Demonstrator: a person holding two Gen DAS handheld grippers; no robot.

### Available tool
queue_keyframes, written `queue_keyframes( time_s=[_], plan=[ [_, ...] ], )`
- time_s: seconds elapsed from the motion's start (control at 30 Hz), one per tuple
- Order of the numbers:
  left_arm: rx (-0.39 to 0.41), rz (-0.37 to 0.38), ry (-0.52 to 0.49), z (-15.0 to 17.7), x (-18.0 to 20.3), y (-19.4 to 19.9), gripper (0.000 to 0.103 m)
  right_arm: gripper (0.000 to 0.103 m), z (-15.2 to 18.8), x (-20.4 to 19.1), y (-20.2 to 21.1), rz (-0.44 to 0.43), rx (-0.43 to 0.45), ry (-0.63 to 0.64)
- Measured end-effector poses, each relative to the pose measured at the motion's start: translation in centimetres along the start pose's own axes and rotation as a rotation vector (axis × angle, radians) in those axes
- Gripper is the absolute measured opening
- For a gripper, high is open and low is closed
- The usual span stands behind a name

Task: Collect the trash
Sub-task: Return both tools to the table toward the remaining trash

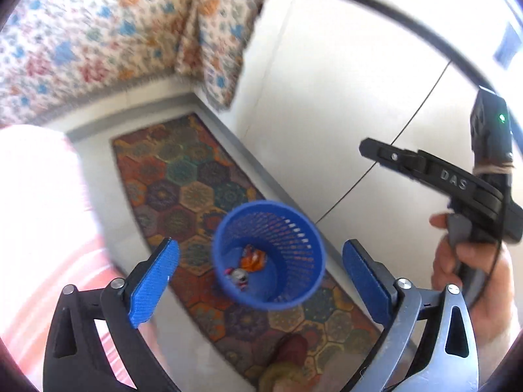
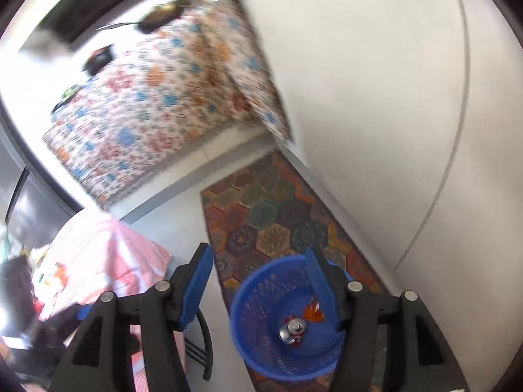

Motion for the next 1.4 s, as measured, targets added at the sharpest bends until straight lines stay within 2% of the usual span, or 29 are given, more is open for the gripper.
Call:
queue_keyframes(
  time_s=[0.13, 0.27, 0.4, 0.5, 0.57, 0.67, 0.73, 0.9, 0.93, 1.03, 1.4],
  plan=[
    [0.021, -0.082, 0.044, 3.5, -3.4, 8.5, 0.102, 0.065, 0.3, -6.8, 5.8, -0.049, 0.058, 0.132],
    [0.035, -0.224, 0.11, 8.9, -9.3, 15.2, 0.102, 0.067, 3.4, -15.0, 8.9, -0.12, 0.043, 0.266],
    [0.053, -0.39, 0.167, 14.1, -16.0, 19.7, 0.102, 0.067, 9.6, -24.2, 8.9, -0.205, -0.045, 0.396],
    [0.052, -0.464, 0.231, 17.2, -21.2, 22.0, 0.101, 0.067, 15.0, -30.1, 8.3, -0.239, -0.071, 0.49],
    [0.047, -0.468, 0.27, 18.5, -23.8, 23.2, 0.101, 0.067, 18.5, -33.5, 8.0, -0.239, -0.083, 0.558],
    [0.08, -0.485, 0.305, 19.9, -26.8, 24.8, 0.101, 0.067, 22.0, -37.4, 7.4, -0.228, -0.101, 0.615],
    [0.1, -0.499, 0.294, 19.8, -27.9, 25.8, 0.101, 0.067, 23.4, -39.3, 7.2, -0.219, -0.107, 0.625],
    [0.054, -0.541, 0.234, 18.8, -29.6, 25.0, 0.103, 0.071, 23.8, -42.7, 5.7, -0.136, -0.039, 0.628],
    [0.051, -0.53, 0.226, 18.5, -29.8, 24.9, 0.103, 0.071, 23.7, -43.1, 5.6, -0.13, -0.031, 0.628],
    [0.05, -0.505, 0.202, 18.0, -30.6, 25.0, 0.103, 0.073, 23.4, -43.6, 5.0, -0.119, -0.046, 0.623],
    [0.054, -0.516, 0.211, 18.0, -30.9, 25.3, 0.103, 0.073, 23.5, -43.3, 5.0, -0.126, -0.041, 0.615]
  ],
)
Point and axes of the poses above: each gripper's, at about its wrist camera, not at the fingertips, and y roughly against the way its jaws point, x to its right, z to its underside, the point moved 4 cm from there along -y, roughly the way its jaws point, and after that the axes turned 12 degrees about z, right-handed, at the moved point
